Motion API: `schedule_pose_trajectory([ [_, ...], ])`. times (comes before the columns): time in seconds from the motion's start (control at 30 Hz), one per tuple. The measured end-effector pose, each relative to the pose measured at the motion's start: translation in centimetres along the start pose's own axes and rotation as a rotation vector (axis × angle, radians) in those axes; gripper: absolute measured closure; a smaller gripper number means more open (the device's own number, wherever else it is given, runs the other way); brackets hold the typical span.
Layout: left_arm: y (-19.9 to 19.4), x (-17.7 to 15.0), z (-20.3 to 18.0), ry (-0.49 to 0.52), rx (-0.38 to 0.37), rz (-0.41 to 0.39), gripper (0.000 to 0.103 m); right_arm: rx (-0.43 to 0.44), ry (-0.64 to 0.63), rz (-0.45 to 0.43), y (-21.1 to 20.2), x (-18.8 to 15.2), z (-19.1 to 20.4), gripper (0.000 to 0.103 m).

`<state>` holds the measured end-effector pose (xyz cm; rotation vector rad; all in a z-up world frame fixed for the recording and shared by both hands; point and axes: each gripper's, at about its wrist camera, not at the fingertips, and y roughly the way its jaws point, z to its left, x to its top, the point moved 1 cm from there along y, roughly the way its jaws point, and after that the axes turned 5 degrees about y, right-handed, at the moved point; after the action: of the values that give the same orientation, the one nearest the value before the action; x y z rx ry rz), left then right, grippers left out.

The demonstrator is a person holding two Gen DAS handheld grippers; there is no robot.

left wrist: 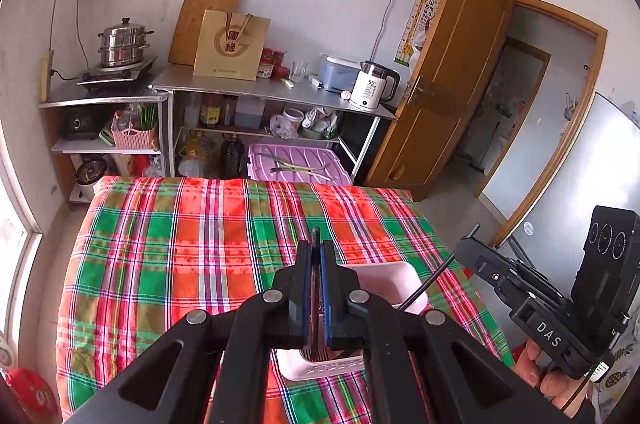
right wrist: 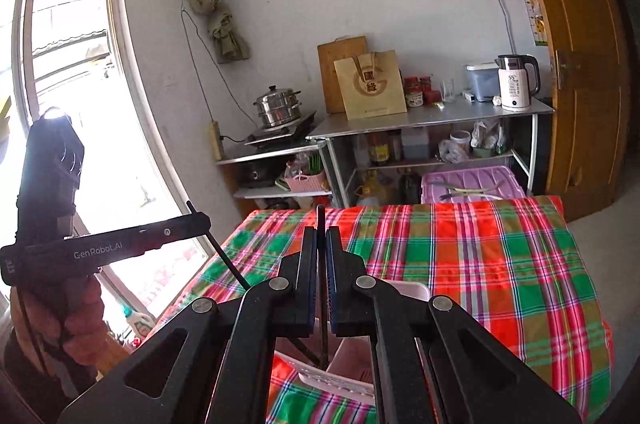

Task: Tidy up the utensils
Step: 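Lower the chopsticks into the basket compartments and open both grippers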

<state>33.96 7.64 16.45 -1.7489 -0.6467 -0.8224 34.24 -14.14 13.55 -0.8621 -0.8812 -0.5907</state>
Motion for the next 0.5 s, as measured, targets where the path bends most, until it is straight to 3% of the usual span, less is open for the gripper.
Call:
schedule_pose_trajectory([
  [0.3,1.1,-1.2,1.0,-0.013,0.016,0.007,0.099,-0.006,0.005,0.073,1.2,-1.5,-0.7,0.099],
  [0.5,-1.2,-1.2,1.0,-0.017,0.024,-0.051,0.075,-0.015,-0.006,0.058,-0.5,-1.3,-0.5,0.089],
])
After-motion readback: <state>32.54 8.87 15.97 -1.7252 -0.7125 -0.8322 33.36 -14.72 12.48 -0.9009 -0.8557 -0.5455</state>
